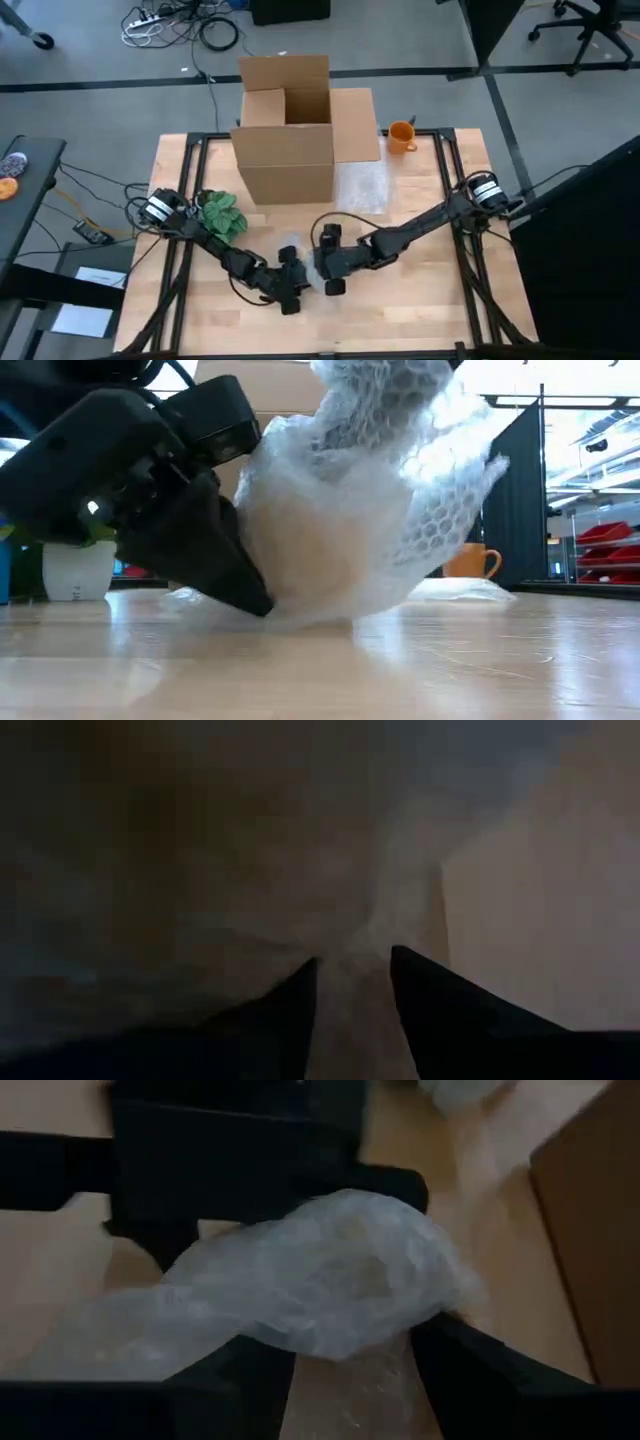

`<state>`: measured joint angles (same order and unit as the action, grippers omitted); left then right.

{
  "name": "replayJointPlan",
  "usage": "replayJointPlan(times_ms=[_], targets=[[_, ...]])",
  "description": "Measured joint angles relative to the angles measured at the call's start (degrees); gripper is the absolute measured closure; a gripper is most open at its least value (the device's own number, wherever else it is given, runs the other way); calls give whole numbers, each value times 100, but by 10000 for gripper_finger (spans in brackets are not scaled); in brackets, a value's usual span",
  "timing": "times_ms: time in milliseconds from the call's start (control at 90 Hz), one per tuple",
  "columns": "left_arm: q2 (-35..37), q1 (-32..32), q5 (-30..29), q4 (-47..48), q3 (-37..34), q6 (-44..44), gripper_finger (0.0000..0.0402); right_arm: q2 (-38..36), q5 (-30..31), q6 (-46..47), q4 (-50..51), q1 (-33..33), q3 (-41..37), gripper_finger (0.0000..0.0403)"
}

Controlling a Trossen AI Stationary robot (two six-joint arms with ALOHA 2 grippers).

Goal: Wrap mug
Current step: Wrap the yellow mug with the bubble wrap

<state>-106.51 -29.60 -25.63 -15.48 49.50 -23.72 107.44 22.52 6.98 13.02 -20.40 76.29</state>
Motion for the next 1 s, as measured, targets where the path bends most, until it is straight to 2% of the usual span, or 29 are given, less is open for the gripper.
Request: replayJointPlan(times_ms=[122,300,400,733,1000], targets=[[8,19,-19,-169,2,147,285,0,-222,58,115,220,74,229],[18,44,-48,-289,6,242,285,-9,-996,415,194,636,76,229],[21,81,-68,-340,14,322,285,-15,-1225,532,410,812,89,229],[226,72,-67,-430,48,572,285,-5,-1482,687,857,1137,92,230],[858,-35,-16,702,52,476,285,7,-1421,680,913,1152,79,230]])
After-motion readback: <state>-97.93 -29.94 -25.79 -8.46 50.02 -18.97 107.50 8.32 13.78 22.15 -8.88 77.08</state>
